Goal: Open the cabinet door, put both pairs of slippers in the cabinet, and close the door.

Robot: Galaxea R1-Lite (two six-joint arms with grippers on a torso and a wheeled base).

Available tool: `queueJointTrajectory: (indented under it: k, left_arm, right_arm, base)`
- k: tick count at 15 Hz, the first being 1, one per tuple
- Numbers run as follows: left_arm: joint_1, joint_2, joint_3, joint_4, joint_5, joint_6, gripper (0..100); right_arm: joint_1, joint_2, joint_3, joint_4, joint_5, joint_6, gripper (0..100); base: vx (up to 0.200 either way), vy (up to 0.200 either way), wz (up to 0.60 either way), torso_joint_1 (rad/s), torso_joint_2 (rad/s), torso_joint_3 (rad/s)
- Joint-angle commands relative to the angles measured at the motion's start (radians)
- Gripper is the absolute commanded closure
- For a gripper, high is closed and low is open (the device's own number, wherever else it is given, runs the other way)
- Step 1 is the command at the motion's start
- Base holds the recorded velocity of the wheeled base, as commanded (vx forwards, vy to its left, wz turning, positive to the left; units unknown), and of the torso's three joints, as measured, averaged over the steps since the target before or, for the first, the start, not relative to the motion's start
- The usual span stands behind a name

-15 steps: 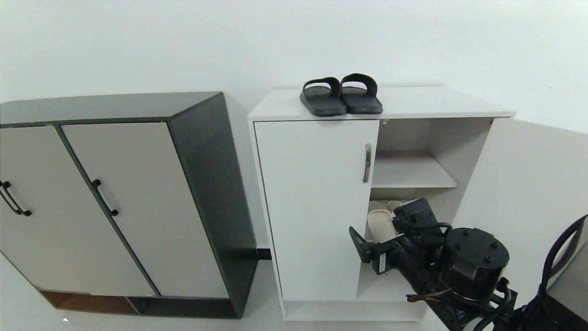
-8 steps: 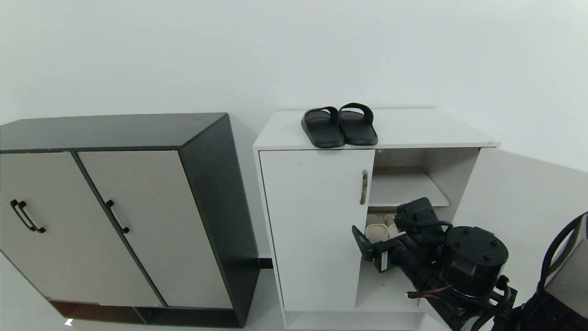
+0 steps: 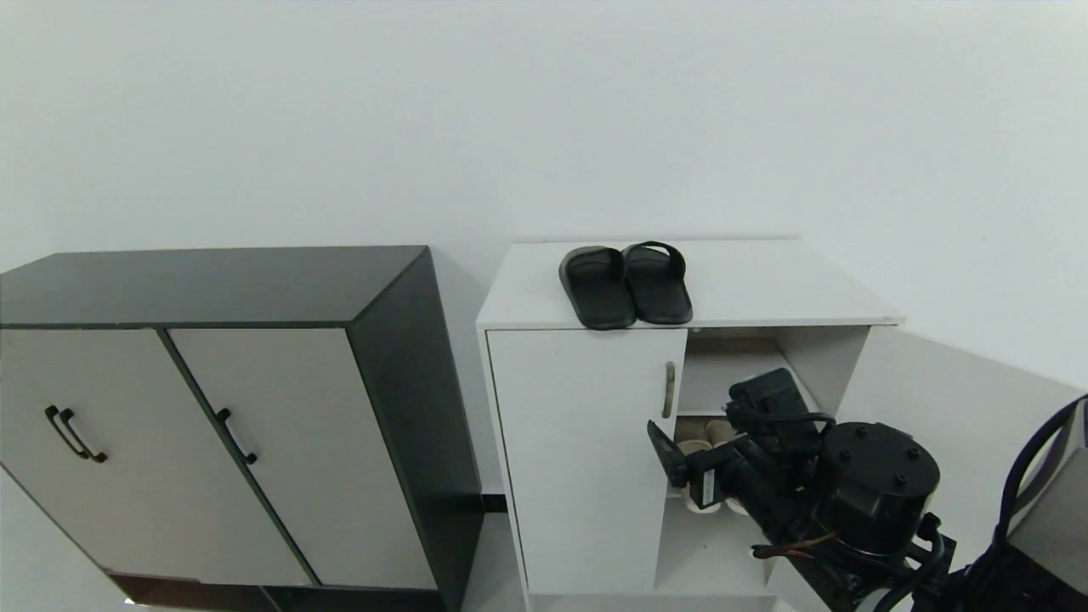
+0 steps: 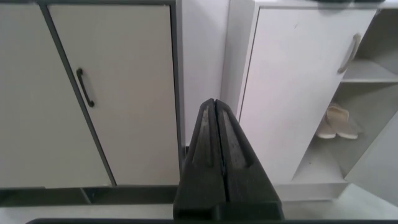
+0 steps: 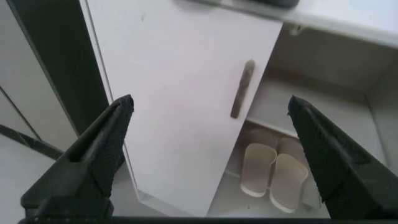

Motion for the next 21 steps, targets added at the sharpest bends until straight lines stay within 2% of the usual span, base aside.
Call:
queueJointTrajectory:
  k: [1, 6, 8, 11, 13, 14, 16, 21]
  left_arm:
    - [0.000, 0.002, 0.000, 0.000, 0.001, 0.000, 100]
    - [0.000, 0.002, 0.000, 0.000, 0.001, -0.002, 100]
    - [0.000, 0.002, 0.000, 0.000, 0.001, -0.002, 100]
    - [0.000, 0.002, 0.000, 0.000, 0.001, -0.002, 100]
    - [0.000, 0.002, 0.000, 0.000, -0.001, 0.000, 100]
    - [0.000, 0.002, 0.000, 0.000, 0.001, 0.001, 100]
    - [0.000, 0.002, 0.000, 0.000, 0.001, 0.001, 100]
    - [0.000, 0.002, 0.000, 0.000, 0.001, 0.000, 100]
  right_arm:
    - [-0.001, 0.002, 0.003, -0.002, 0.001, -0.001, 0]
    - [0.001, 0.002, 0.006, -0.006, 0.018, 0.001, 0]
    - [-0.001, 0.006, 0.015, -0.058, 0.067, -0.015, 0]
    - [-0.021, -0.037, 0.013, -0.058, 0.067, -0.051, 0]
    - [-0.021, -0.104, -0.016, 0.109, 0.065, 0.007, 0]
    - [-0.018, -0.183, -0.057, 0.300, 0.062, 0.081, 0]
    - [-0.010, -0.261, -0.120, 0.500, 0.042, 0.159, 0]
    - [-0.007, -0.259, -0.126, 0.512, 0.030, 0.165, 0]
  base:
    - [0.000, 0.000, 0.00, 0.261, -0.53, -0.261]
    - [0.000, 0.000, 0.00, 0.283, -0.56, -0.274]
    - [0.000, 0.000, 0.00, 0.305, -0.60, -0.293]
    - [0.000, 0.000, 0.00, 0.084, -0.17, -0.084]
    - [0.100, 0.000, 0.00, 0.009, -0.01, -0.006]
    - [0.200, 0.000, 0.00, 0.002, 0.00, 0.002]
    - [0.200, 0.000, 0.00, -0.002, -0.01, 0.000]
    - [0.200, 0.000, 0.00, 0.006, 0.00, 0.004]
